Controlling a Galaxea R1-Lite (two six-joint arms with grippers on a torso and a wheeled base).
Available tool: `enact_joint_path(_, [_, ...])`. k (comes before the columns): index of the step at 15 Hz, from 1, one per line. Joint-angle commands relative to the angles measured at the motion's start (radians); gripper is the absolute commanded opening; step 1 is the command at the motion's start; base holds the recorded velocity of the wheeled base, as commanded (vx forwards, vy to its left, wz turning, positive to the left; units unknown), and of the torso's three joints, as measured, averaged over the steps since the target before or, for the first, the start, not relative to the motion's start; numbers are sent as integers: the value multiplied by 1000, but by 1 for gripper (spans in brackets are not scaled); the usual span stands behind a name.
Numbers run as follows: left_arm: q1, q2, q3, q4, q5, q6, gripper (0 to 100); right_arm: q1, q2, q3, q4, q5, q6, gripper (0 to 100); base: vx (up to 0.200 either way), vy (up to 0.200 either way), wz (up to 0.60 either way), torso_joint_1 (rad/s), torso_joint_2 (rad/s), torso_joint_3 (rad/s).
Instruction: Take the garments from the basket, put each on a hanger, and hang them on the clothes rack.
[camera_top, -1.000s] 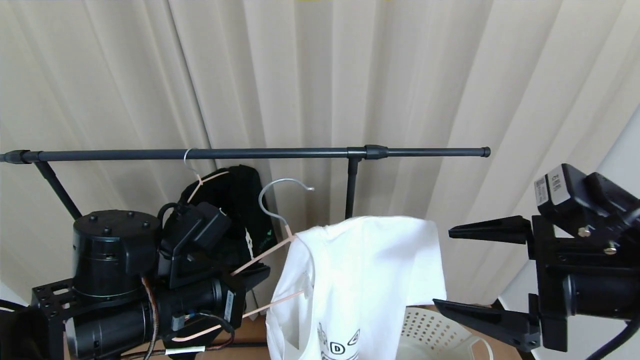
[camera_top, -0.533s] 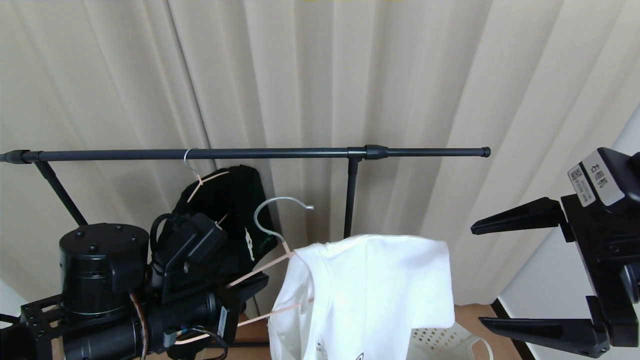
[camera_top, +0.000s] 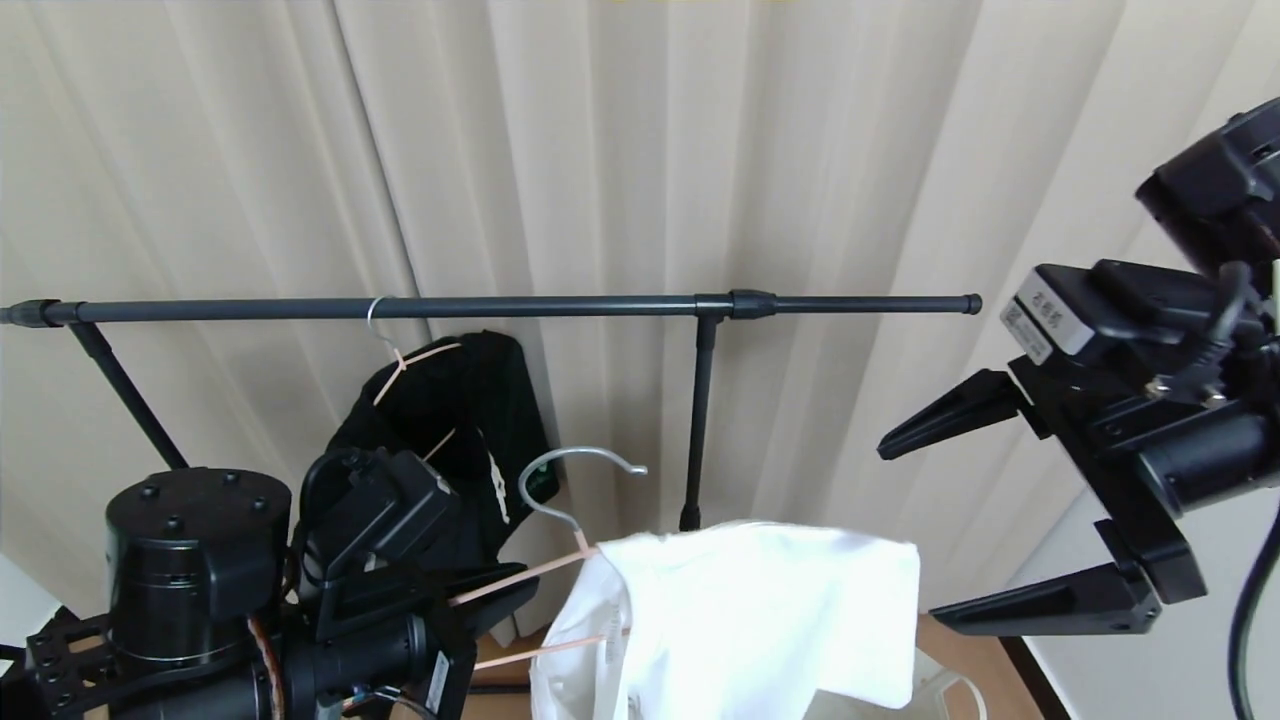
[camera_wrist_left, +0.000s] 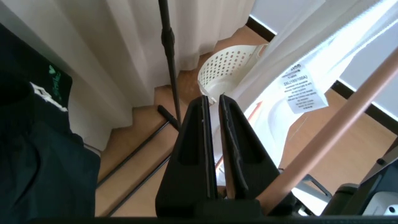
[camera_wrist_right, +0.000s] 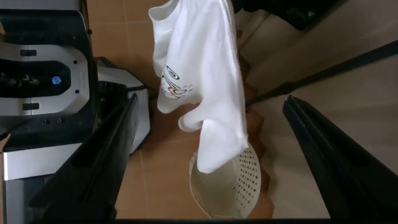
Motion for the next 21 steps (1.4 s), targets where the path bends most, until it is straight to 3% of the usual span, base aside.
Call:
enact_joint_path(1, [-13, -18, 5, 0, 0, 0, 0, 16, 91, -22, 2, 18, 10, 100, 0, 0, 0, 0, 0, 0])
enact_joint_path(3, [-23, -24, 14, 0, 0, 0, 0, 76, 118, -24, -21, 50, 90, 100, 0, 0, 0, 0, 0, 0])
enact_joint_path(6, [-37, -26, 14, 0, 0, 0, 0, 121, 135, -13, -73, 50, 146, 100, 0, 0, 0, 0, 0, 0])
enact_joint_path(21, [-49, -32, 7, 0, 0, -8, 0, 147, 232, 19, -140, 42, 146, 100, 0, 0, 0, 0, 0, 0])
